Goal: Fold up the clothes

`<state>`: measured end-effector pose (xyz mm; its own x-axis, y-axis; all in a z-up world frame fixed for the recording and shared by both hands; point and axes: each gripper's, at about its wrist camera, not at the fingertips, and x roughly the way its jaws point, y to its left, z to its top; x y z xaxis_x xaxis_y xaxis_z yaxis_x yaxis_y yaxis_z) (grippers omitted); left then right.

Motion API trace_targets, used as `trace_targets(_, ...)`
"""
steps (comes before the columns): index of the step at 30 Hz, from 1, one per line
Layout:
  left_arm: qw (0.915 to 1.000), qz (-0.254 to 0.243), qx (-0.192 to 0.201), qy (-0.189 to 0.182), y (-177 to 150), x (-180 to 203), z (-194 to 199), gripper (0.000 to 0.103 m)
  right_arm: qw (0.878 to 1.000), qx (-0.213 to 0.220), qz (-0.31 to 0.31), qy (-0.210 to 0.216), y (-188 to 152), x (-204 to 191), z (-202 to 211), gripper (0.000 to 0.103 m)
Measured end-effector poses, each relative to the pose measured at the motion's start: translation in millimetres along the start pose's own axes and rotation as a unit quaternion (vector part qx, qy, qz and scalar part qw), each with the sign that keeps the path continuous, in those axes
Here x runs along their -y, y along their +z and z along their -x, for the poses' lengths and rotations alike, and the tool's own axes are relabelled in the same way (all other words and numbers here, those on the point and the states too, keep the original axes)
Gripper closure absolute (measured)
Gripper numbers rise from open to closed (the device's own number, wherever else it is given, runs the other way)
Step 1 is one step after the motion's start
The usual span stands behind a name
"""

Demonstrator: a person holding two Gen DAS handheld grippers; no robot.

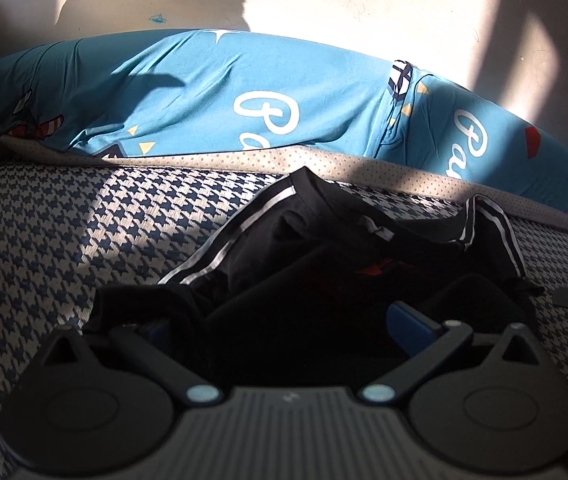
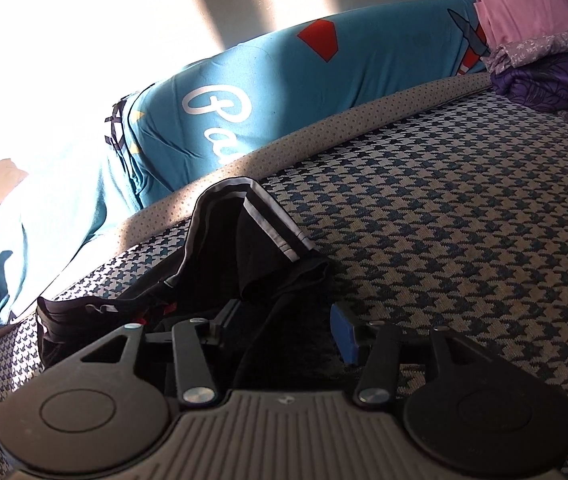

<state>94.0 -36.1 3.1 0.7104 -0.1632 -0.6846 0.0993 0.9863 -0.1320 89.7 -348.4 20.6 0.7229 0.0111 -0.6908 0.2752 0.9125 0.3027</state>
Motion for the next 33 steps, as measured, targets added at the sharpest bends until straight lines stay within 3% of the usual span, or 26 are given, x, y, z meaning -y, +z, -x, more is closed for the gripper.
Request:
trace_targets(3, 0.9998, -0.009, -0.015, -0.007, -6, 5, -5, 0.0, 0.999, -0.021, 0.013, 0.02, -5, -3, -1, 0.044)
trace_targets(7, 0.999, -0.007, -0.039, -0.02, -13, 9, -13, 0.0, 0.999, -0.034, 0.015, 0.018, -7, -8, -17, 0.044)
trace_targets(13, 0.9994, -0.024, -0.008, -0.021, -14, 16, -4, 0.0, 0.999, -0.036, 0.027, 0.001, -11, -19, -38, 0.044)
trace_targets(15, 0.9982, -0.012, -0.035, -0.046, -16, 15, -12, 0.0, 0.999, -0.034, 0.013, -0.002, -12, -18, -44, 0.05)
trace_targets(17, 0.9967, -0.021, -0.057, -0.055, -20, 19, -21, 0.0, 0.999, -0.04, -0.006, 0.006, -13, -16, -51, 0.085)
trace_targets(19, 0.9954, -0.047, -0.07, -0.045, -25, 26, -29, 0.0, 0.999, -0.035, -0.013, 0.008, -14, -17, -51, 0.098)
trace_targets(27, 0.9944, -0.052, -0.087, -0.028, -27, 20, -31, 0.0, 0.994, 0.096, 0.008, -0.054, 10, -15, -17, 0.099)
trace_targets(30, 0.9941, -0.053, -0.094, -0.013, -27, 14, -31, 0.0, 0.989, 0.119, -0.019, -0.086, 20, -4, -12, 0.099)
trace_targets(33, 0.9922, -0.051, -0.112, 0.022, -27, 4, -37, 0.0, 0.987, 0.103, -0.033, -0.122, 23, 4, -17, 0.099)
